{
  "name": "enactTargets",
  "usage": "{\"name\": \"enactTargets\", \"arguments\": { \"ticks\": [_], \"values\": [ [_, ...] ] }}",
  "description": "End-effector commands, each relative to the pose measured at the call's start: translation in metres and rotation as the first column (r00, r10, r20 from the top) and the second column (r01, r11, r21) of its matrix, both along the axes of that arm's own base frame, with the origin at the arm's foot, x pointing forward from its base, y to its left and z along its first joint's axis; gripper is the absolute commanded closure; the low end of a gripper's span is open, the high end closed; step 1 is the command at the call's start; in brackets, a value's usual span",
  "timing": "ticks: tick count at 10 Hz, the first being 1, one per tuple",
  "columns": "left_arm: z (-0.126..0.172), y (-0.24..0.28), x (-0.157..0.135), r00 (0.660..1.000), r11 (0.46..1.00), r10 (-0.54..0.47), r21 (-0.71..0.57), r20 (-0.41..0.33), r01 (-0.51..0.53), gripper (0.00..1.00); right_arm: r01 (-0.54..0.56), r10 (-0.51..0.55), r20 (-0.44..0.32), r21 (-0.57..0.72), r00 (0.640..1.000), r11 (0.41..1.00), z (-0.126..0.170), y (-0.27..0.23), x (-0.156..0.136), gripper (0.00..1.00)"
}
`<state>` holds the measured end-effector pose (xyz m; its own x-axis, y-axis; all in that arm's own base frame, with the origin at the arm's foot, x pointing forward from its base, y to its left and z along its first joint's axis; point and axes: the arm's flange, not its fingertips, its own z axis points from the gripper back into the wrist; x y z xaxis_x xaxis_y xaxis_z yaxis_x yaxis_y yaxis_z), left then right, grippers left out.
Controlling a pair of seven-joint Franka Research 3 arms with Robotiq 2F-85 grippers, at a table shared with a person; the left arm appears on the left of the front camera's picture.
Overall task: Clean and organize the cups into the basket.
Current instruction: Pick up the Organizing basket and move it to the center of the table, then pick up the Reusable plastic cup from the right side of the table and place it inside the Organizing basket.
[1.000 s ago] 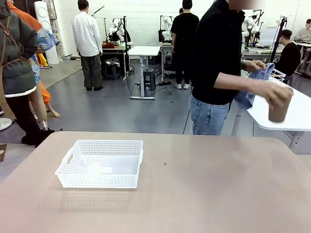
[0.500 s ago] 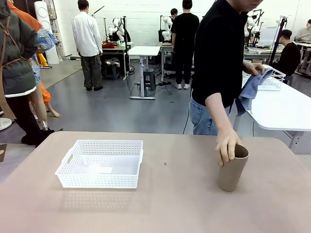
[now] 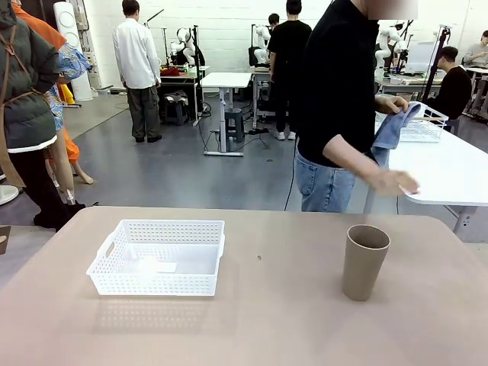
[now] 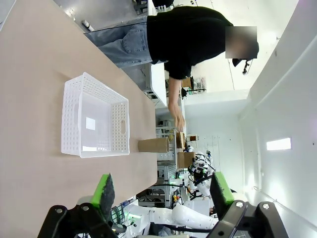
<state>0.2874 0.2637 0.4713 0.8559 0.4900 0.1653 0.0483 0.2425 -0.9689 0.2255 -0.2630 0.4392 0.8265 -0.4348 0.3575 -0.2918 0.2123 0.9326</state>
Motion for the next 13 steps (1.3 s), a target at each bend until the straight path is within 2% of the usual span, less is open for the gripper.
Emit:
{"name": "enactTargets", "arguments": {
  "ticks": [1,2,3,4,5,6,7,8,9,10,12,13],
  "values": [
    [-0.001,0.001,-0.002,1.000,1.000,0.005,0.011,0.003,-0.005,0.00,-0.006,0.006,0.009,0.004,1.000,1.000,-0.001,-0.001,-0.002,0.00],
    [0.000,0.000,0.000,1.000,1.000,0.000,0.000,0.000,0.000,0.00,0.000,0.000,0.000,0.000,1.000,1.000,0.000,0.000,0.000,0.00],
    [0.007,-0.022,0.001,1.000,0.993,-0.022,0.112,-0.003,0.022,0.00,0.076,-0.053,0.165,-0.136,0.985,0.988,0.003,0.019,0.003,0.00],
    [0.016,-0.049,0.004,0.997,0.961,-0.075,0.265,-0.037,0.082,0.00,0.157,-0.082,0.305,-0.228,0.949,0.961,0.005,0.046,0.011,0.00],
    [0.023,-0.069,0.012,0.991,0.920,-0.113,0.368,-0.077,0.134,0.00,0.155,-0.053,0.350,-0.271,0.935,0.950,0.003,0.068,0.023,0.00],
    [0.030,-0.085,0.022,0.990,0.893,-0.100,0.430,-0.103,0.136,0.00,0.119,0.013,0.392,-0.309,0.920,0.944,-0.003,0.086,0.034,0.00],
    [0.037,-0.102,0.031,0.983,0.855,-0.100,0.493,-0.152,0.163,0.00,0.074,0.074,0.403,-0.341,0.912,0.937,-0.011,0.098,0.047,0.00],
    [0.040,-0.123,0.042,0.969,0.820,-0.114,0.529,-0.221,0.217,0.00,-0.056,0.238,0.371,-0.440,0.898,0.896,-0.027,0.110,0.059,0.00],
    [0.038,-0.143,0.052,0.954,0.783,-0.107,0.568,-0.280,0.255,0.00,-0.221,0.392,0.282,-0.489,0.876,0.844,-0.041,0.119,0.068,0.00],
    [0.033,-0.164,0.060,0.944,0.747,-0.093,0.605,-0.316,0.276,0.00,-0.342,0.498,0.199,-0.514,0.844,0.787,-0.054,0.125,0.076,0.00],
    [0.020,-0.203,0.076,0.916,0.652,-0.062,0.678,-0.397,0.338,0.00,-0.424,0.563,0.102,-0.554,0.820,0.717,-0.074,0.131,0.088,0.00],
    [0.014,-0.218,0.084,0.911,0.626,-0.039,0.700,-0.411,0.343,0.00,-0.434,0.566,0.079,-0.556,0.821,0.708,-0.082,0.132,0.091,0.00]
  ]
}}
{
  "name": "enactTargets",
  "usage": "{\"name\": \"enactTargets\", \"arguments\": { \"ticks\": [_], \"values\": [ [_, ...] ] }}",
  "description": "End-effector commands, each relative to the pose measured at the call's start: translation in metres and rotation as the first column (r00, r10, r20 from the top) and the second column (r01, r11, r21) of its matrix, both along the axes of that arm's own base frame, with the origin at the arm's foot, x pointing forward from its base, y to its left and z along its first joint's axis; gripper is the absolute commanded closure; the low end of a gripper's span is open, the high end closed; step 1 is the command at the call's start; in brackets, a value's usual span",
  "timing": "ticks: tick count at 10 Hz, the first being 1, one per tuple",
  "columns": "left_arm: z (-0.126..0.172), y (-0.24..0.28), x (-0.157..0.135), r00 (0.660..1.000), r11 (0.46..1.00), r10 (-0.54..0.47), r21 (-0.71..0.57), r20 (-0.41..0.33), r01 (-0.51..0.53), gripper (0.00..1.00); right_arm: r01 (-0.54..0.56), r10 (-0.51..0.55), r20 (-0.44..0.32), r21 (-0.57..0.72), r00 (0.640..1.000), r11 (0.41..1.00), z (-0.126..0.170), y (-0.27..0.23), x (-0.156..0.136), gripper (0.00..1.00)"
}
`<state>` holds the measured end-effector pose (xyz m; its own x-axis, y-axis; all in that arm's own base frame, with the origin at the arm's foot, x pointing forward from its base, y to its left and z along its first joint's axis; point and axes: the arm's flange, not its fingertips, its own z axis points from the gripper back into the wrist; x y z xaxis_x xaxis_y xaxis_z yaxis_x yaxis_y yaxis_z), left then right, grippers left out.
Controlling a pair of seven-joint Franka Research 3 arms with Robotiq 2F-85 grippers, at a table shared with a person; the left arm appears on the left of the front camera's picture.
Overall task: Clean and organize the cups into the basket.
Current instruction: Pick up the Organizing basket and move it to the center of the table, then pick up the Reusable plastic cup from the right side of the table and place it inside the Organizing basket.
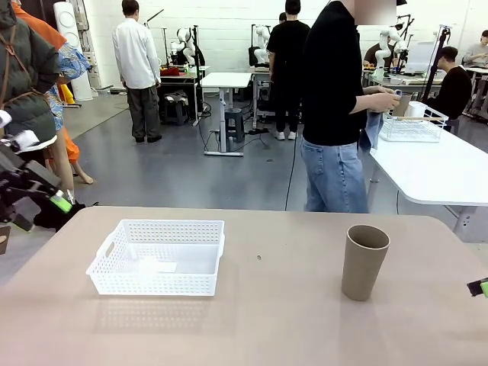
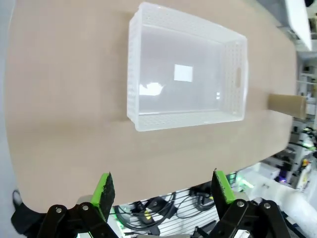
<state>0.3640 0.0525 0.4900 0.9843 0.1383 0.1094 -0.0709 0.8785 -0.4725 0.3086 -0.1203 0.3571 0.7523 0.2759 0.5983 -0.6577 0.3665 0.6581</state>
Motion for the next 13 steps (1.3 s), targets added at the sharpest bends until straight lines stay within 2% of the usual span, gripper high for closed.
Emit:
{"name": "enactTargets", "arguments": {
  "ticks": [1,3,4,5,8,9,10,11,13],
  "values": [
    [-0.011,-0.019,0.014,0.999,0.995,0.023,0.095,-0.034,-0.020,0.00,-0.006,0.006,0.002,-0.030,1.000,1.000,-0.005,-0.014,0.010,0.00],
    [-0.026,-0.050,0.021,0.999,0.989,0.015,0.151,-0.033,-0.010,0.00,0.037,-0.033,-0.087,0.052,0.996,0.998,-0.010,-0.028,0.012,0.00],
    [-0.035,-0.064,0.021,1.000,0.980,0.017,0.201,0.009,-0.019,0.00,0.003,-0.003,-0.024,-0.019,1.000,1.000,-0.008,-0.010,0.007,0.00],
    [-0.048,-0.078,0.019,0.998,0.961,0.009,0.276,0.067,-0.028,0.00,0.003,-0.003,-0.024,-0.019,1.000,1.000,-0.008,-0.010,0.007,0.00],
    [-0.088,-0.104,0.015,0.988,0.902,-0.033,0.431,0.149,-0.034,0.00,0.003,-0.003,-0.024,-0.019,1.000,1.000,-0.008,-0.010,0.007,0.00],
    [-0.097,-0.102,0.016,0.990,0.902,-0.037,0.432,0.139,-0.027,0.00,0.003,-0.003,-0.024,-0.019,1.000,1.000,-0.008,-0.010,0.007,0.00],
    [-0.097,-0.093,0.017,0.992,0.936,-0.035,0.352,0.124,-0.011,0.00,0.004,-0.004,-0.028,-0.005,1.000,1.000,-0.006,-0.015,0.010,0.00],
    [-0.073,-0.103,0.031,0.988,0.916,-0.069,0.401,0.138,0.008,0.00,-0.103,0.105,0.103,-0.020,0.989,0.994,-0.001,-0.007,0.008,0.00],
    [-0.073,-0.103,0.031,0.988,0.916,-0.069,0.401,0.138,0.008,0.00,-0.234,0.235,0.211,-0.034,0.949,0.972,-0.005,0.015,0.024,0.00]
  ]
}}
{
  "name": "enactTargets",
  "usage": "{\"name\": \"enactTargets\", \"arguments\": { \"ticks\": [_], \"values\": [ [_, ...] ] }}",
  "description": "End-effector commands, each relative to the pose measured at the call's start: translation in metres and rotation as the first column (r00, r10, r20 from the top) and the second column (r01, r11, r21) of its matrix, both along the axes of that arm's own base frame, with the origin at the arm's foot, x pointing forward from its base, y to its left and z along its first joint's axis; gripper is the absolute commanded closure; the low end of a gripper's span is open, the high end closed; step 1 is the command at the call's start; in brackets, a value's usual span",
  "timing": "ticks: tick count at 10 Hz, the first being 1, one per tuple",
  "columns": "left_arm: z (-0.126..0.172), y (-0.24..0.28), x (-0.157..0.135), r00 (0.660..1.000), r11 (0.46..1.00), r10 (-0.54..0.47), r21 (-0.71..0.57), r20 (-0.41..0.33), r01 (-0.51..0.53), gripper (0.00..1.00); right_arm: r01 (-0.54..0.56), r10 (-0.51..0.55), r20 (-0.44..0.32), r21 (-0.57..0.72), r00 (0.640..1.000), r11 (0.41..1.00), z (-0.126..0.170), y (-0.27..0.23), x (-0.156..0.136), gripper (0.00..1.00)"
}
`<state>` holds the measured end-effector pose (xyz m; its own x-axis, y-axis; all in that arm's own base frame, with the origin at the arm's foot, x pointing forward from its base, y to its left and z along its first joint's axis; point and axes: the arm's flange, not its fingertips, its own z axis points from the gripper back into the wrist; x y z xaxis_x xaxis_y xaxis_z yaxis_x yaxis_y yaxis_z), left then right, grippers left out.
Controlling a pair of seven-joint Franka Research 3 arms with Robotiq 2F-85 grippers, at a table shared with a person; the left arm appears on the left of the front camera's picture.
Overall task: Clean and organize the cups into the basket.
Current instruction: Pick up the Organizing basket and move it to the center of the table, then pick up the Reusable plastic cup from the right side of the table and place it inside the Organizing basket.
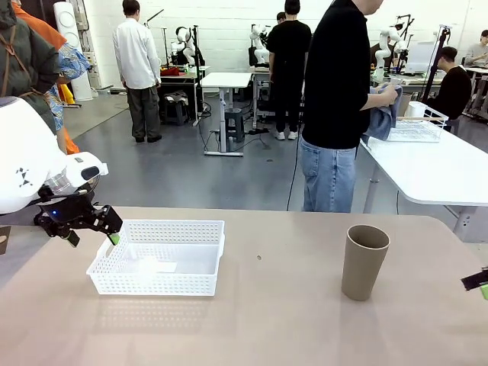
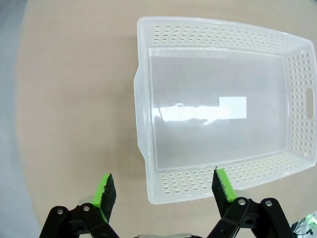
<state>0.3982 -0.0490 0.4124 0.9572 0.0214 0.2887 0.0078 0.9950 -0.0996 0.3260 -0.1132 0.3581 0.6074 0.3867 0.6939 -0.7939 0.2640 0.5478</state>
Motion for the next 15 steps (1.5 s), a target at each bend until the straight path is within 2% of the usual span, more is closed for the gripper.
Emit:
{"name": "enactTargets", "arguments": {
  "ticks": [1,3,6,8,9,10,11,15],
  "values": [
    [0.004,-0.001,-0.003,1.000,1.000,-0.002,0.014,0.002,0.002,0.00,-0.088,0.089,0.086,-0.009,0.992,0.996,-0.013,0.019,0.021,0.00],
    [0.004,-0.001,-0.003,1.000,1.000,-0.002,0.014,0.002,0.002,0.00,-0.115,0.115,0.105,-0.014,0.988,0.993,-0.029,0.040,0.041,0.00],
    [0.004,-0.001,-0.003,1.000,1.000,-0.002,0.014,0.002,0.002,0.00,-0.047,0.069,0.249,-0.094,0.966,0.994,-0.043,0.073,0.061,0.00],
    [0.004,-0.001,-0.003,1.000,1.000,-0.002,0.014,0.002,0.002,0.00,-0.012,0.049,0.293,-0.129,0.955,0.992,-0.046,0.084,0.066,0.00],
    [0.004,-0.001,-0.003,1.000,1.000,-0.002,0.014,0.002,0.002,0.00,0.000,0.041,0.302,-0.134,0.952,0.991,-0.046,0.084,0.066,0.00],
    [0.004,-0.001,-0.003,1.000,1.000,-0.002,0.014,0.002,0.002,0.00,0.005,0.035,0.276,-0.143,0.961,0.990,-0.044,0.082,0.061,0.00],
    [0.004,-0.001,-0.003,1.000,1.000,-0.002,0.014,0.002,0.002,0.00,-0.023,0.056,0.261,-0.128,0.964,0.992,-0.036,0.078,0.070,0.00],
    [0.004,-0.001,-0.003,1.000,1.000,-0.002,0.014,0.002,0.002,0.00,-0.023,0.056,0.261,-0.128,0.964,0.992,-0.036,0.078,0.070,0.00]
  ]
}}
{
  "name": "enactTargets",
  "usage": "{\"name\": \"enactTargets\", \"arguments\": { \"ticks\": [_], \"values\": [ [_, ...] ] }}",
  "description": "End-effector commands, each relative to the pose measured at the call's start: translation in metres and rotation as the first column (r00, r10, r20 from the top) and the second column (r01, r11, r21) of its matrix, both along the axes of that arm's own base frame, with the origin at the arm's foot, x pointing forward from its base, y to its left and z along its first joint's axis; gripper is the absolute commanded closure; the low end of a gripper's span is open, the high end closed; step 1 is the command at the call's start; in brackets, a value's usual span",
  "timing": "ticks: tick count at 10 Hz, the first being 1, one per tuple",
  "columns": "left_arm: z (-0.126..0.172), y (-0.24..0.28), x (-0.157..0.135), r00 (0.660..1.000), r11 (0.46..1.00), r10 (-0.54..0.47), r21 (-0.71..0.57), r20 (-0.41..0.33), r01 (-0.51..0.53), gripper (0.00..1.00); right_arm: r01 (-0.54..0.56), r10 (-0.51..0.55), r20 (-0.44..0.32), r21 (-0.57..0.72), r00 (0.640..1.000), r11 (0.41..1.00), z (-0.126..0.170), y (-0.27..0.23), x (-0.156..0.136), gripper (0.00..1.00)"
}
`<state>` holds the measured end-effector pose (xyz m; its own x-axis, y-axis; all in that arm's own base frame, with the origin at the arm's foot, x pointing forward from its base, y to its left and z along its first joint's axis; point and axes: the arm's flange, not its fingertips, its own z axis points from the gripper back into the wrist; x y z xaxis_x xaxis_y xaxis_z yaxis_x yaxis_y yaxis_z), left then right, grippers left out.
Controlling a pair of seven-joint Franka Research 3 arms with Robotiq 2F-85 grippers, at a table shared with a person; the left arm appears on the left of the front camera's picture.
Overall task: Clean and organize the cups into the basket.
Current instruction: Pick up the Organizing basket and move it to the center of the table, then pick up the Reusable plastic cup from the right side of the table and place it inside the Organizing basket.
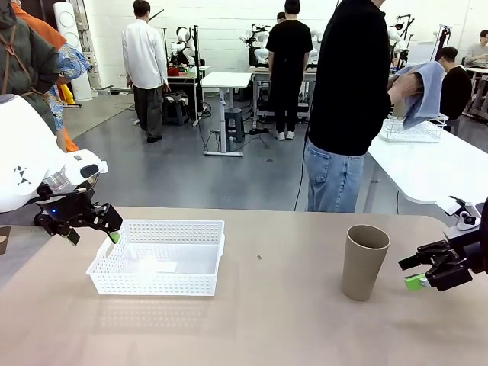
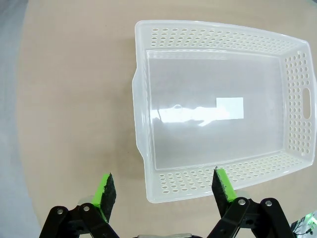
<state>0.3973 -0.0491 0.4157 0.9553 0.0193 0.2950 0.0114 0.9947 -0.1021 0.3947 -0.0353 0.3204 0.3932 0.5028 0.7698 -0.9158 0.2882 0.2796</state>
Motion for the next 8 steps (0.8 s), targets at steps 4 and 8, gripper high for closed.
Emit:
{"name": "enactTargets", "arguments": {
  "ticks": [4,8],
  "values": [
    [-0.006,-0.001,0.003,0.995,0.994,-0.096,0.054,-0.026,0.097,0.00,-0.098,0.096,0.122,0.010,0.988,0.995,-0.007,0.008,0.017,0.00],
    [-0.024,-0.006,0.018,0.978,0.984,-0.151,0.067,-0.145,0.162,0.00,-0.182,0.167,0.236,0.044,0.957,0.982,-0.028,0.004,0.044,0.00]
  ]
}}
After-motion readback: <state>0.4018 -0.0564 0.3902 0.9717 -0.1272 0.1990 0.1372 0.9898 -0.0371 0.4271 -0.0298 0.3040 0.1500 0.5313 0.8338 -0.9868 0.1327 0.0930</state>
